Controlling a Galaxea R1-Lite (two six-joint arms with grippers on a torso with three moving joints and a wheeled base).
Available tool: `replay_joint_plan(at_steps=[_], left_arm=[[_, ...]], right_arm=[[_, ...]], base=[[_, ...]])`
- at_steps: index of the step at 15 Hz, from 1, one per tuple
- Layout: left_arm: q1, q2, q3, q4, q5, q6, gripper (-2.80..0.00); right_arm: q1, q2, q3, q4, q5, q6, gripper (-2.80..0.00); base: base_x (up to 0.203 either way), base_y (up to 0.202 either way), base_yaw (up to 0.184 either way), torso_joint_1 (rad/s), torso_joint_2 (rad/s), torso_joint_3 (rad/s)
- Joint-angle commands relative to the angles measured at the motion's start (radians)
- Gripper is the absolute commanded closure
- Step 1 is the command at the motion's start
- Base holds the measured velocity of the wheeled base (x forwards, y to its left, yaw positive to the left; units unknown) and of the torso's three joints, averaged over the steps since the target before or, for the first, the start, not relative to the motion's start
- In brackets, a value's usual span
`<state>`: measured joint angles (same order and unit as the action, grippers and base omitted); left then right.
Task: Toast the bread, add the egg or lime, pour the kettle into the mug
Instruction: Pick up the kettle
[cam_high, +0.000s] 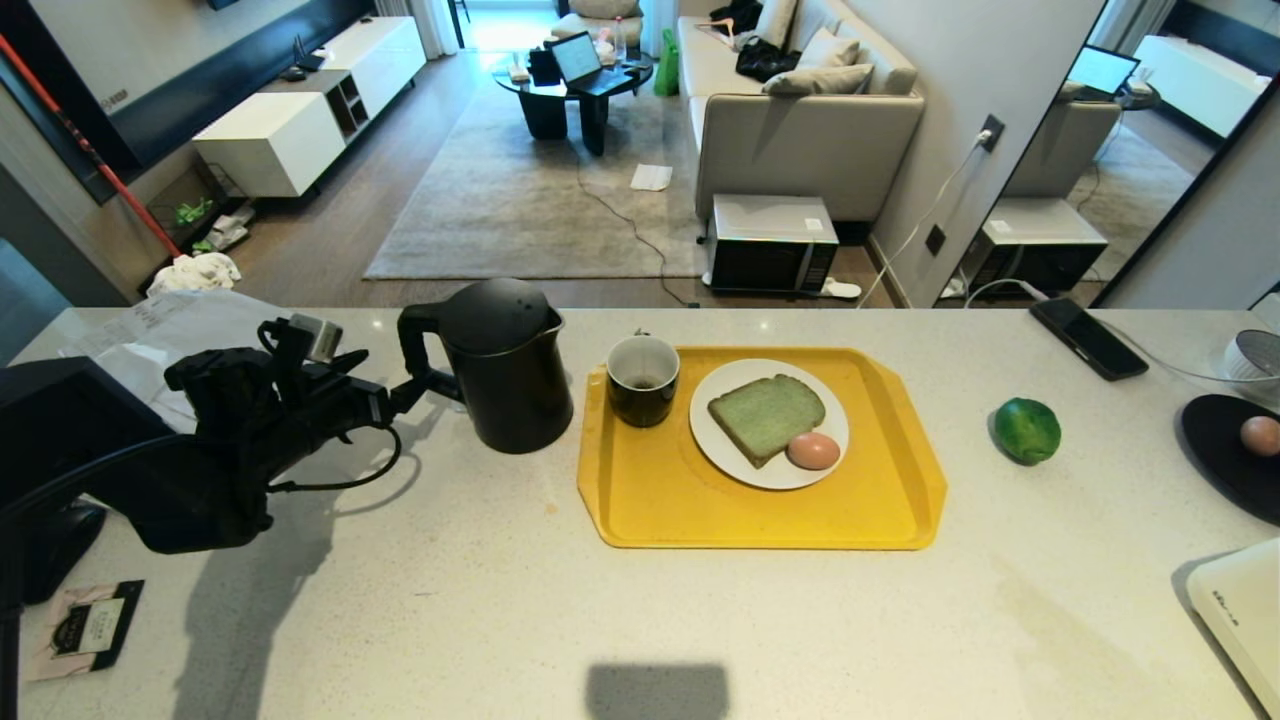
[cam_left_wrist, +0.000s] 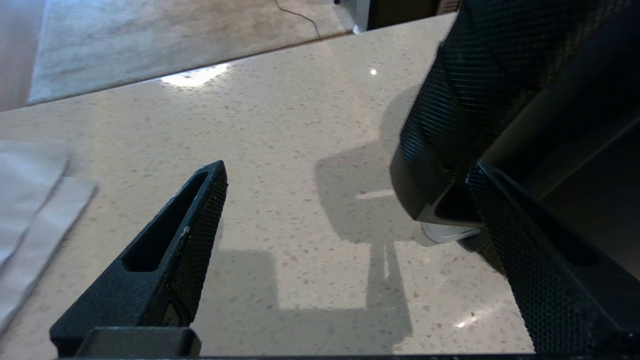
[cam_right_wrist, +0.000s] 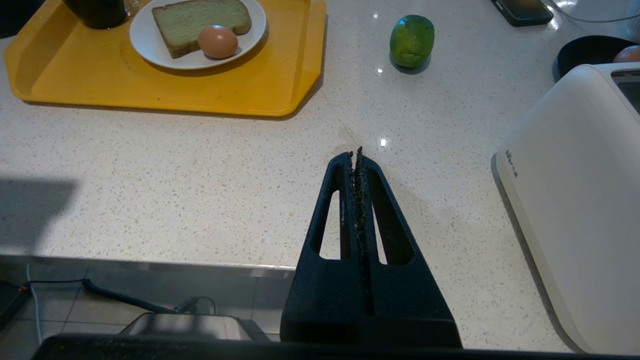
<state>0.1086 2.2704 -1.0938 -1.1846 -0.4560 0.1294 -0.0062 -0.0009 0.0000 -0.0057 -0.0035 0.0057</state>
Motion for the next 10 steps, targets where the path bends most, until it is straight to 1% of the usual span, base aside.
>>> replay_joint_plan(at_steps=[1,4,10], left_arm=[[-0.017,0.017,-0.036,-0.003,-0.001,0.000,-2.80],[-0.040,0.035,-0.082,0.012,0.000,-0.002,-2.80],[-0.050,0.078,-0.187,0.039,0.002,-0.004,-2.80]], right_arm=[[0.000,0.001,0.000,0.000,0.000,0.000,0.00],[0.000,0.001,0.000,0.000,0.000,0.000,0.00],[0.000,0.001,0.000,0.000,0.000,0.000,0.00]], base=[[0.000,0.000,0.000,0.000,0.00,0.000],[0.000,0.000,0.000,0.000,0.00,0.000],[0.000,0.000,0.000,0.000,0.00,0.000]])
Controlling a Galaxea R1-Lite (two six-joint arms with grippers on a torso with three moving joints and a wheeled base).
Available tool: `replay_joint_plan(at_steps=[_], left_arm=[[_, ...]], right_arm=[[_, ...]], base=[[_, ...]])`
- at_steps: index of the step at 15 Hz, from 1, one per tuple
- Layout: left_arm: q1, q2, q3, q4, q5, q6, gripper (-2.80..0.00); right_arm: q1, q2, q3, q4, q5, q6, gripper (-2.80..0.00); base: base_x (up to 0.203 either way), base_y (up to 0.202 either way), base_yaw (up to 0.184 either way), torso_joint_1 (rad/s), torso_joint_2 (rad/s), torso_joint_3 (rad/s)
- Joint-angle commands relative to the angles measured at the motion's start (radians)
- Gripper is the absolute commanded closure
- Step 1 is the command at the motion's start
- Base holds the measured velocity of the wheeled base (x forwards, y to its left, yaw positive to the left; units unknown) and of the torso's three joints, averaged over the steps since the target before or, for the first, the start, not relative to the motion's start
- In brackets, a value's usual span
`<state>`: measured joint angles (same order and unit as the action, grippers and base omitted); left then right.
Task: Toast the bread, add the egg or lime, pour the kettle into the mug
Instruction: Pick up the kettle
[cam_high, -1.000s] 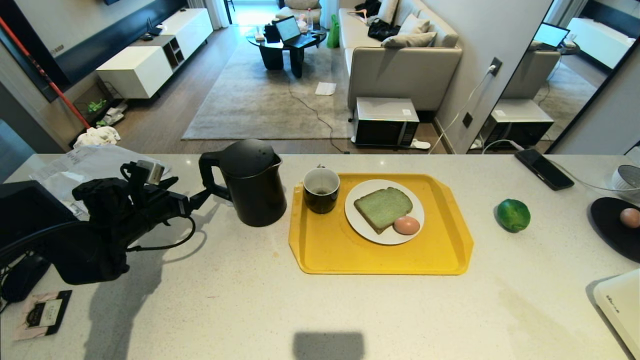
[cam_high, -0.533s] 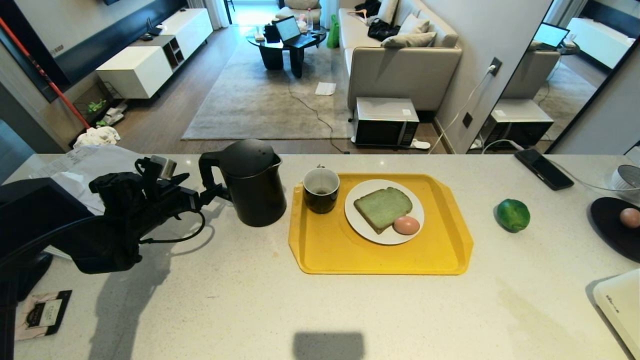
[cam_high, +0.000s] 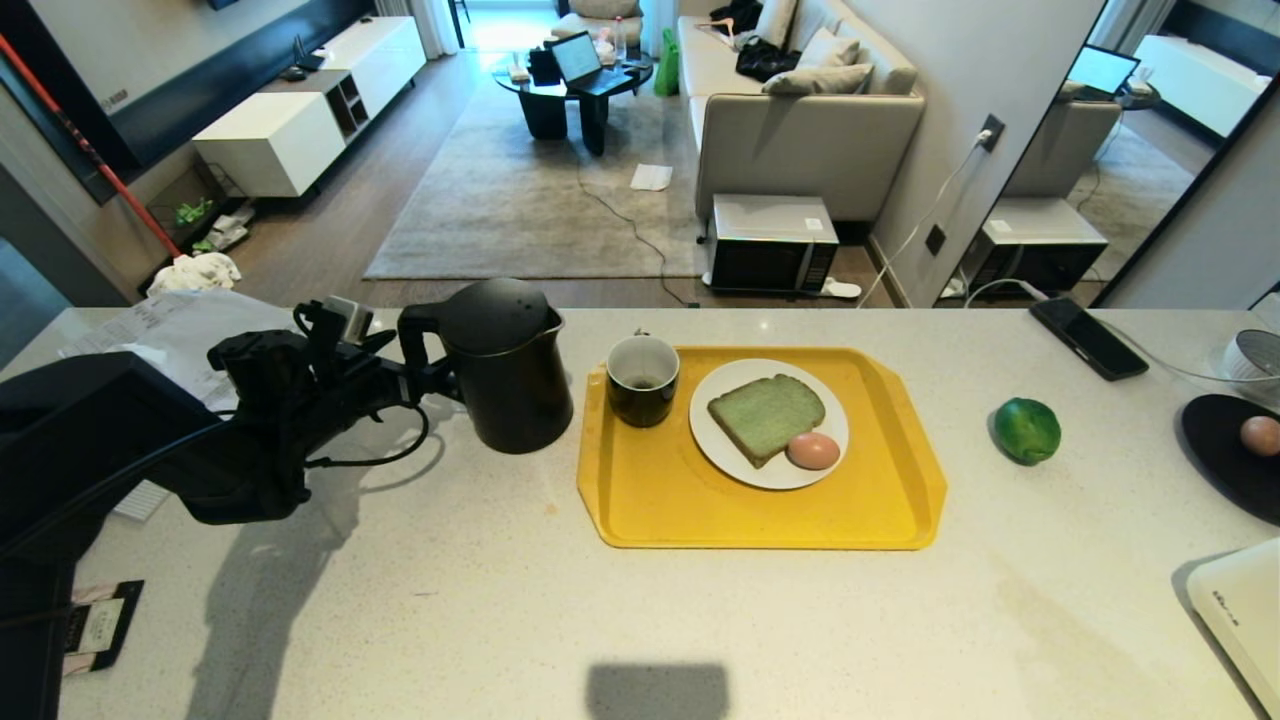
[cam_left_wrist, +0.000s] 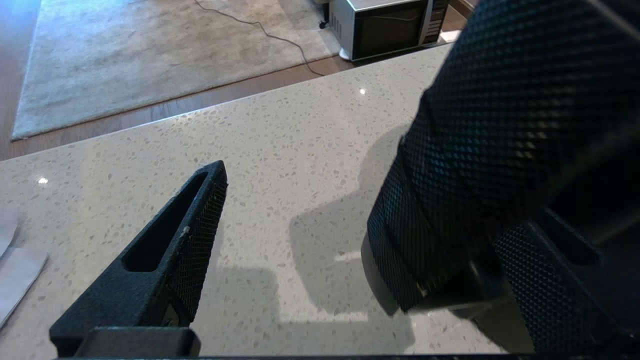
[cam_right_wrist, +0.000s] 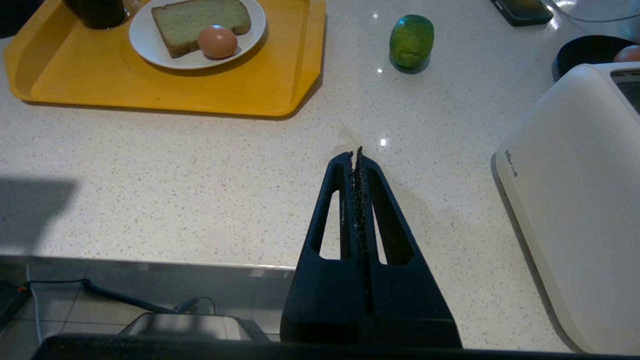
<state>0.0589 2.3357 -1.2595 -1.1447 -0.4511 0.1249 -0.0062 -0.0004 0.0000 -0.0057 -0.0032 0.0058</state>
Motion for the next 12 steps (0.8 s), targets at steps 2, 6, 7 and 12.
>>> replay_joint_plan(at_steps=[2,6,7,12], left_arm=[[-0.001,0.021,-0.037,0.012,-0.003,0.001,-2.80],[-0.008,0.039,-0.091,0.049,-0.004,-0.001,-2.80],[-0.009,0.043,-0.104,0.054,-0.004,-0.001,-2.80],[-0.013,0.042,-0.133,0.106,-0.006,-0.002,0.00]], right_arm=[[0.000,0.001,0.000,0.000,0.000,0.000,0.00],[0.000,0.000,0.000,0.000,0.000,0.000,0.00],[0.000,0.000,0.000,0.000,0.000,0.000,0.00],[0.000,0.000,0.000,0.000,0.000,0.000,0.00]], base=[[0.000,0.000,0.000,0.000,0.00,0.000],[0.000,0.000,0.000,0.000,0.00,0.000],[0.000,0.000,0.000,0.000,0.00,0.000],[0.000,0.000,0.000,0.000,0.00,0.000]])
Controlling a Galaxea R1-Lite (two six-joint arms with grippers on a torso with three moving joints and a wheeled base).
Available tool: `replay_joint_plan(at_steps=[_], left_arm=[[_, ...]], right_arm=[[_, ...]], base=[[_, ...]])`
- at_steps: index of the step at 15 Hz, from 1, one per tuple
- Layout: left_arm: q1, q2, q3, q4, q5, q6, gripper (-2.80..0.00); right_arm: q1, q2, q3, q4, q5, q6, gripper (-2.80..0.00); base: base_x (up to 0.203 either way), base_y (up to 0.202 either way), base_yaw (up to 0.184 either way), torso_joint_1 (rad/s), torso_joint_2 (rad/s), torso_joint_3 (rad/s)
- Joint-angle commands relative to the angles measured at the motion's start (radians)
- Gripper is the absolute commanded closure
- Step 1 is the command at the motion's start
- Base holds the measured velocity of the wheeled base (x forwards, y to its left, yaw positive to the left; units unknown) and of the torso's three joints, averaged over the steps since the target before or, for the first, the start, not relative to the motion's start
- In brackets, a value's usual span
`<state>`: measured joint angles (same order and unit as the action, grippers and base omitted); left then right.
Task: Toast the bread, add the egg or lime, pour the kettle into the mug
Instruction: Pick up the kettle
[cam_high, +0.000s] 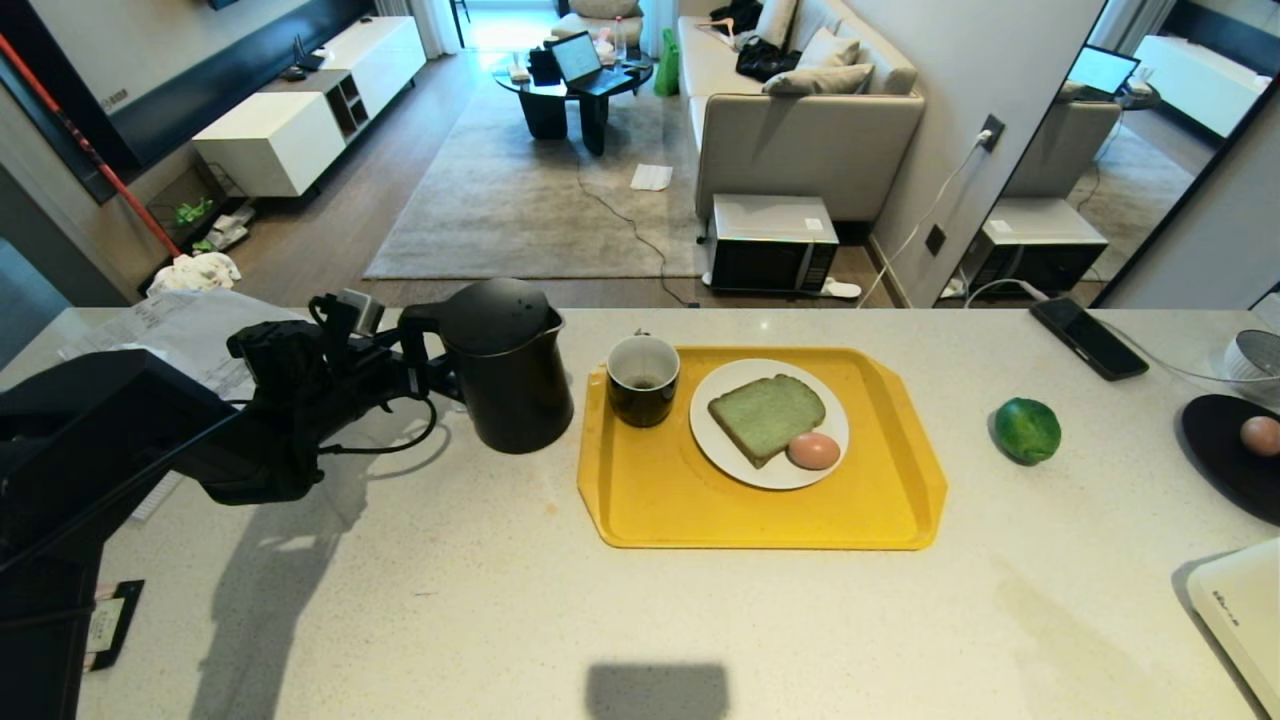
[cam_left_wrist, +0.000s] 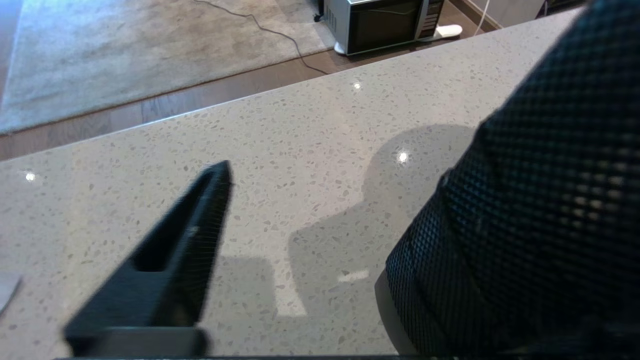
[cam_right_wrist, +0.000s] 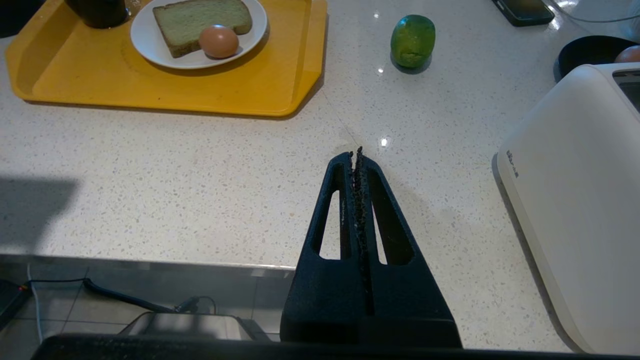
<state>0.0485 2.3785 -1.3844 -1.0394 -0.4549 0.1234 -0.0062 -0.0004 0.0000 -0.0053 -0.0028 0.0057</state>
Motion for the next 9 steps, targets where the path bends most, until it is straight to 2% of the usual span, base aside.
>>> replay_joint_plan(at_steps=[1,9], left_arm=[[-0.007,-0.001,-0.011,0.005,-0.002,-0.001,0.00],[-0.044,-0.006,-0.021,-0.001,-0.001,-0.004,0.00]], right_arm=[[0.000,0.000,0.000,-0.001,0.000,0.000,0.00],[0.000,0.000,0.000,-0.001,0.000,0.000,0.00]], base=[[0.000,0.000,0.000,0.000,0.00,0.000],[0.000,0.000,0.000,0.000,0.00,0.000]])
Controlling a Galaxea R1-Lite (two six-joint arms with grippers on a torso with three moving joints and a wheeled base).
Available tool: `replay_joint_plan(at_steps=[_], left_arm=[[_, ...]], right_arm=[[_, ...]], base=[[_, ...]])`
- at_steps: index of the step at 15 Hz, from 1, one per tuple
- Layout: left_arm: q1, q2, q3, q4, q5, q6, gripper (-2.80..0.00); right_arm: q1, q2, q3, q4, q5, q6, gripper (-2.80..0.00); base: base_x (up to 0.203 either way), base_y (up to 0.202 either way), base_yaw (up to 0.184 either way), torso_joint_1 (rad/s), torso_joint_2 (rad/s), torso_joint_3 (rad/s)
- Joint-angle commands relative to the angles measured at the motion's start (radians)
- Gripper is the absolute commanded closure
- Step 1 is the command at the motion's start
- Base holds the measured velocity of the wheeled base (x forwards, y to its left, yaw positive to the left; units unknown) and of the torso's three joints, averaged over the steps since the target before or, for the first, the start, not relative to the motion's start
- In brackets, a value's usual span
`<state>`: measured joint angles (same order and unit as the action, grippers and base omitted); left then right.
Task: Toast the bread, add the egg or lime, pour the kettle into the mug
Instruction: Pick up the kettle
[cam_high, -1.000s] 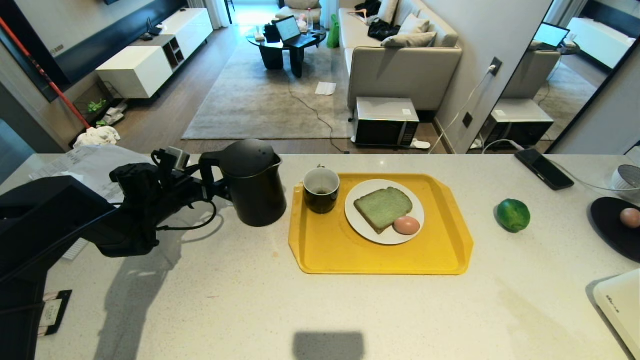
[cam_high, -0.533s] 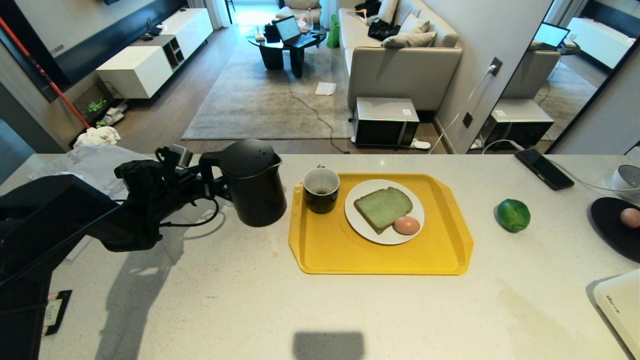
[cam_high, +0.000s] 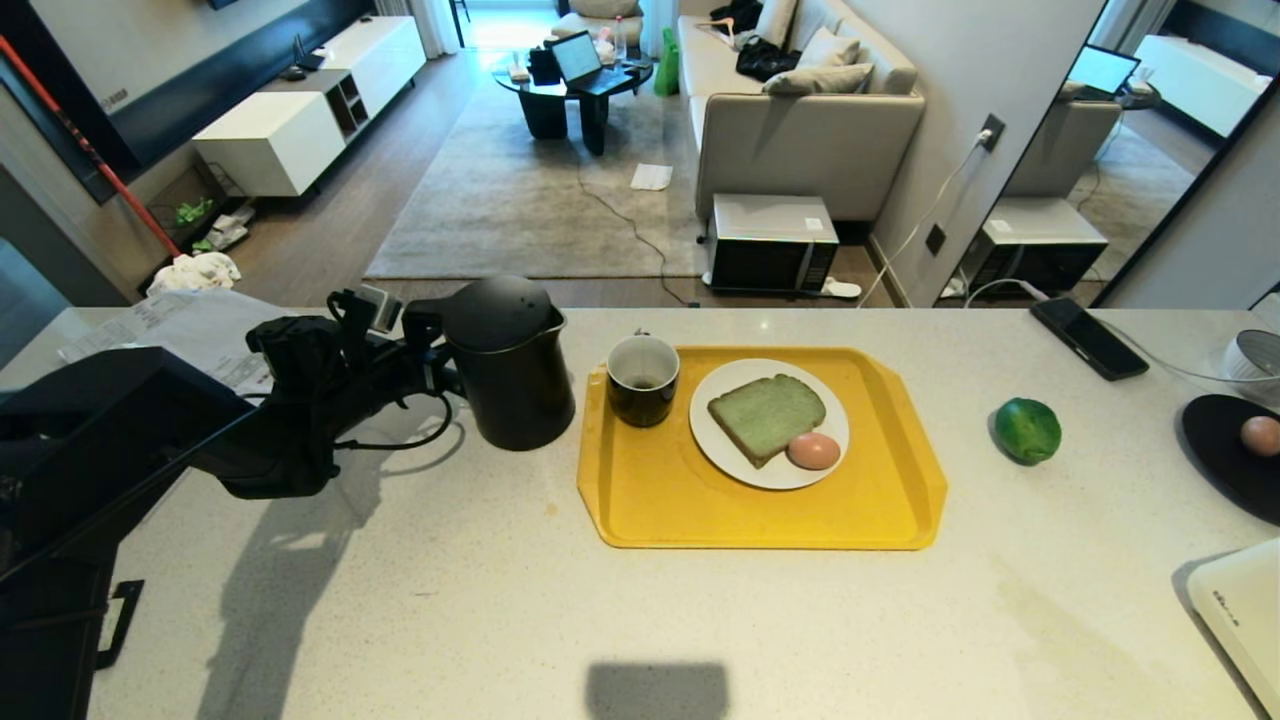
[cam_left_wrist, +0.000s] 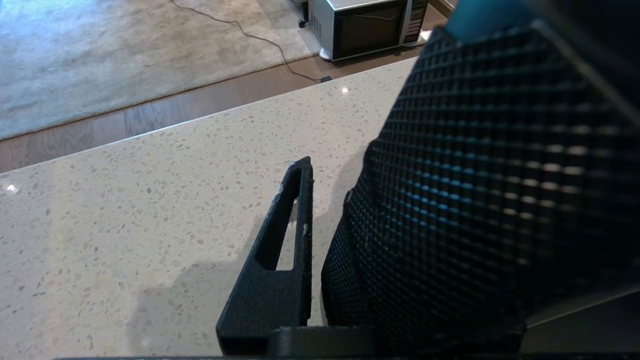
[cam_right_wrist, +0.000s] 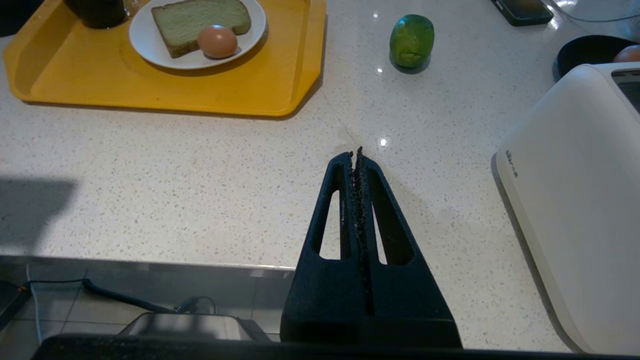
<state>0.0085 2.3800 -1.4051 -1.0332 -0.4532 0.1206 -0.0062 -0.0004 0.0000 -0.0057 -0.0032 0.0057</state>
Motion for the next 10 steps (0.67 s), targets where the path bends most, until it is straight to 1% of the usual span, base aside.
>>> replay_joint_plan(at_steps=[1,6,8,10], left_arm=[[-0.004,-0.015,0.000,-0.009,-0.001,-0.022,0.00],[-0.001,-0.104,-0.001,-0.011,0.018,-0.125,0.00],[0.000,-0.144,-0.004,-0.015,0.019,-0.148,0.00],[0.003,-0.174,-0.006,-0.020,0.019,-0.153,0.00]], right_arm=[[0.000,0.000,0.000,0.000,0.000,0.000,0.00],[0.000,0.000,0.000,0.000,0.000,0.000,0.00],[0.000,0.000,0.000,0.000,0.000,0.000,0.00],[0.000,0.000,0.000,0.000,0.000,0.000,0.00]], base=[[0.000,0.000,0.000,0.000,0.00,0.000],[0.000,0.000,0.000,0.000,0.00,0.000],[0.000,0.000,0.000,0.000,0.00,0.000],[0.000,0.000,0.000,0.000,0.00,0.000]])
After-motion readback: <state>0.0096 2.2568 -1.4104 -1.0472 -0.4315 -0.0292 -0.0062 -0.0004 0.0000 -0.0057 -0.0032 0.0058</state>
